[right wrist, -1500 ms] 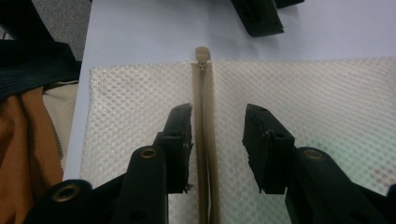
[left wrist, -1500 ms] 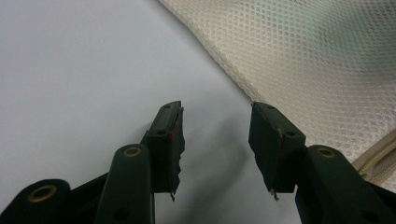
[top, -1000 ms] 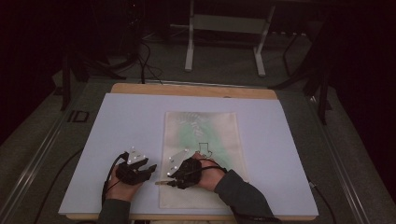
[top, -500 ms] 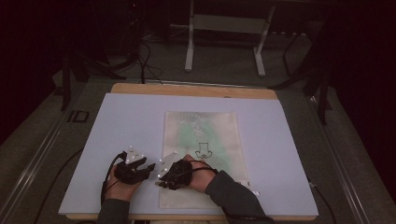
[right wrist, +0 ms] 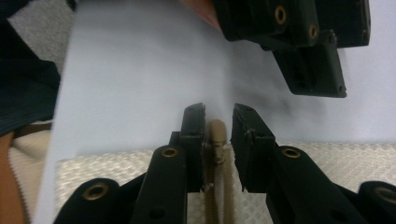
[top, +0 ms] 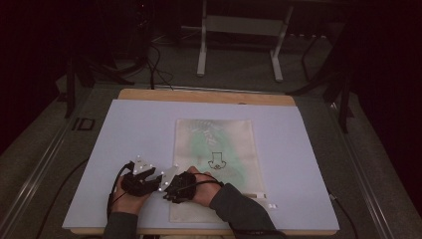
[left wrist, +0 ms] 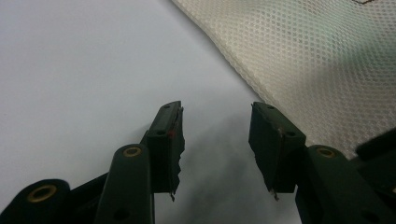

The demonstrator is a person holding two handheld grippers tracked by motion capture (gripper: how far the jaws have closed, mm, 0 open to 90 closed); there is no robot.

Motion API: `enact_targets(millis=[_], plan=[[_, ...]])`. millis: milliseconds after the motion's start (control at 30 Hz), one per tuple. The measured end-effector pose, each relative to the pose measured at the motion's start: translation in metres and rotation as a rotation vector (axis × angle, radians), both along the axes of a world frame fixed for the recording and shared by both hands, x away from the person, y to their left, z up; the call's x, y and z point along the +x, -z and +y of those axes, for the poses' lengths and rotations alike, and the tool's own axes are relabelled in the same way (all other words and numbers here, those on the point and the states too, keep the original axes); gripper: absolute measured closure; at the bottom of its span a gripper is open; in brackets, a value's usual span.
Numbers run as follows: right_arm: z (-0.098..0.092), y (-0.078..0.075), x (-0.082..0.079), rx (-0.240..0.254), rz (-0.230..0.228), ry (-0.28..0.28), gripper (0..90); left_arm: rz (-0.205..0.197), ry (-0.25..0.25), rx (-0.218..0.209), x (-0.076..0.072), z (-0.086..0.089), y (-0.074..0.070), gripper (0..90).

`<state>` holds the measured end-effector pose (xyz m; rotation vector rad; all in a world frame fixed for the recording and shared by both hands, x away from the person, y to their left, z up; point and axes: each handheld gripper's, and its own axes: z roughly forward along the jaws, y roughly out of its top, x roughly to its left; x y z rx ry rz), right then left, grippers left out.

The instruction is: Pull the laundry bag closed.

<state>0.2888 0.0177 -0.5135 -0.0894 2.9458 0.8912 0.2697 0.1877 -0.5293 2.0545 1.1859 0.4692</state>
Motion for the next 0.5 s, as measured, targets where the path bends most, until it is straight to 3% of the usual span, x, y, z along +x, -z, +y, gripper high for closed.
enact_targets(millis=[300, 500], plan=[[0.0078, 0.0038, -0.0015, -0.022, -0.022, -0.006, 80.7, 0.002, -0.009, -0.003, 0.0001, 0.0008, 0.0001, 53.8], [0.002, -0.0027, -0.0018, 0.037, -0.003, 0.006, 80.7, 0.002, -0.009, 0.0, 0.0001, 0.0009, 0.0001, 53.7]])
